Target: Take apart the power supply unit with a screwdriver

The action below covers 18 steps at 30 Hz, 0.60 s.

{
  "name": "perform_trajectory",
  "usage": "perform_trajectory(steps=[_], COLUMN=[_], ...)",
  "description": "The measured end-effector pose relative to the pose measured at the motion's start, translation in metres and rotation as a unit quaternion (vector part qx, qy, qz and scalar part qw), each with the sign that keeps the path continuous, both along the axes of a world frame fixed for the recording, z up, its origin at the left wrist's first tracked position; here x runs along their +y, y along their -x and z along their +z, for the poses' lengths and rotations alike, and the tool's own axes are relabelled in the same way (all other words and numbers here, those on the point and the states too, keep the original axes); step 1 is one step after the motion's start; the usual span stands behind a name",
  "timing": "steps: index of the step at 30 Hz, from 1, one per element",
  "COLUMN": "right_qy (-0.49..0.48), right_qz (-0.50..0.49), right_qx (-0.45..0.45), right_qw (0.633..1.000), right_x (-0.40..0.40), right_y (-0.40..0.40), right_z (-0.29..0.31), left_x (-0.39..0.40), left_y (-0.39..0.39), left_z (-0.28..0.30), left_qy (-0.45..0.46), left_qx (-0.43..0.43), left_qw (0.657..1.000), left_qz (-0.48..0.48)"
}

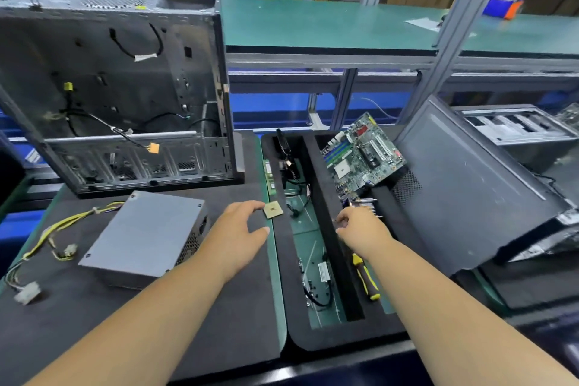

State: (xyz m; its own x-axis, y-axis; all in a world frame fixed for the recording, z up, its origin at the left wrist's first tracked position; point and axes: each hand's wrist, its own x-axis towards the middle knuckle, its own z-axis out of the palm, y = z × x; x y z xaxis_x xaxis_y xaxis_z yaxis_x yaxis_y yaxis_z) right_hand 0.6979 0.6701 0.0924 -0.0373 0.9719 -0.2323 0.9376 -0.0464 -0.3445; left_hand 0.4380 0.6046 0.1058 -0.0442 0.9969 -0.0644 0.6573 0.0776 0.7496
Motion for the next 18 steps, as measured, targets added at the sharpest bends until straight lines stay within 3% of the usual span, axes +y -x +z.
perform_trajectory(steps=[9,18], right_qy=[0.025,0.113], right_qz=[-0.007,-0.011], right_qx=[-0.047,-0.081], right_qw=[0.999,0.990], right_x=[-0.002,-0.002], right_y=[-0.014,-0.016], right_z=[-0.018,-0.025], left_x=[-0.006,-0.010], left_y=[-0.016,-0.014], left_z=[-0.008,-0.004], left_qy=[0.014,0.017], left_qx=[0.011,0.011], left_qw=[1.000,0.999], left_qz=[0.013,0.025])
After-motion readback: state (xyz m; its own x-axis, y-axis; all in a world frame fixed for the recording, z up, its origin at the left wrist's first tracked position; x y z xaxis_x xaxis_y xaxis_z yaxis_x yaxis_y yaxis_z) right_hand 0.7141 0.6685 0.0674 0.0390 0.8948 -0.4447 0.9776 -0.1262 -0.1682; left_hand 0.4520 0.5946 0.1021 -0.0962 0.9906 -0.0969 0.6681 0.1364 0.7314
